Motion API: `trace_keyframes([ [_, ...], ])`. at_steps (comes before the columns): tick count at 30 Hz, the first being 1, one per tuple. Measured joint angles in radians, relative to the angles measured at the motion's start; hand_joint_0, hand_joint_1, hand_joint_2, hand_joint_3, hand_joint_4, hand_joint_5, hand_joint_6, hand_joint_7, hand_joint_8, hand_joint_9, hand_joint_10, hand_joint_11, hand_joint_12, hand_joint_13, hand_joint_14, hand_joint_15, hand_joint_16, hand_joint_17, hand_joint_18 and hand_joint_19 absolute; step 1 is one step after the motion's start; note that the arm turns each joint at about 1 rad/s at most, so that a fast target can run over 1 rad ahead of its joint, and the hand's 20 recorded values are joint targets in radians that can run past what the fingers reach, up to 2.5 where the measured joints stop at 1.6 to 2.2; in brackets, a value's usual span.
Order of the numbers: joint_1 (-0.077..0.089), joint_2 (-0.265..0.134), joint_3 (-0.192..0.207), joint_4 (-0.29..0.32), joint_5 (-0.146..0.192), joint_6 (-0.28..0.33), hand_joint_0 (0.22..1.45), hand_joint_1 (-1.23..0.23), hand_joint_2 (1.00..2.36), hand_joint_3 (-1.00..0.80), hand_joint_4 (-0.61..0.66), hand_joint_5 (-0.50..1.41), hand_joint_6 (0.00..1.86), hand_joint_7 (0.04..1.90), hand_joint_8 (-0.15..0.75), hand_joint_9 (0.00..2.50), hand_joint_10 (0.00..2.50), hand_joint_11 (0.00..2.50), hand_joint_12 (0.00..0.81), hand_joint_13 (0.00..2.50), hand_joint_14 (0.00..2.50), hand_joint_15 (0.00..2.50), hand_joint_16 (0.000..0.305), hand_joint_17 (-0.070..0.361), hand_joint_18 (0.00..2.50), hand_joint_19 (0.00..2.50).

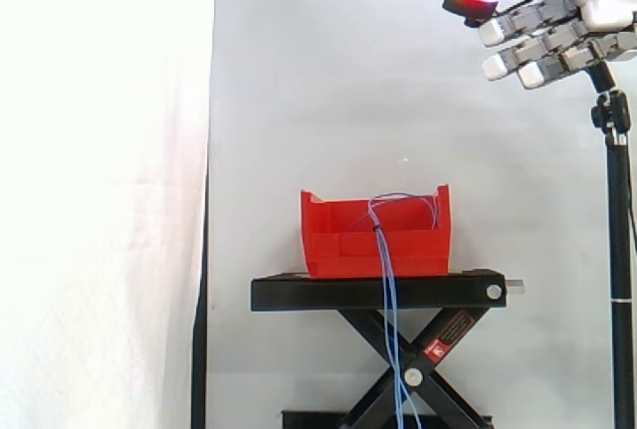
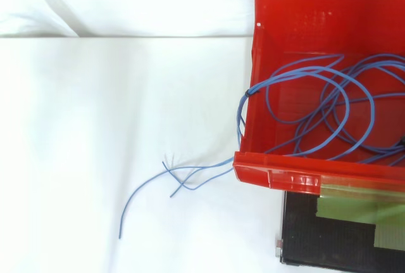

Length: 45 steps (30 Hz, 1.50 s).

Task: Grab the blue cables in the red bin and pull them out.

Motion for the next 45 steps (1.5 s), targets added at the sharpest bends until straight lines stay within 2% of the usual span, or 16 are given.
trace_keyframes([
  [11, 0.001, 0.0, 0.0, -0.001, 0.0, -0.033, 0.72, -0.76, 1.0, -1.0, 0.13, 0.36, 0.01, 0.22, 0.232, 0.31, 0.01, 0.13, 0.341, 0.17, 0.01, 0.17, 0.056, 0.126, 0.14, 0.41],
  [45, 0.009, 0.0, 0.0, -0.001, 0.003, -0.055, 0.72, -0.76, 1.0, -1.0, 0.13, 0.36, 0.01, 0.22, 0.234, 0.31, 0.01, 0.14, 0.339, 0.2, 0.01, 0.19, 0.055, 0.125, 0.16, 0.43],
])
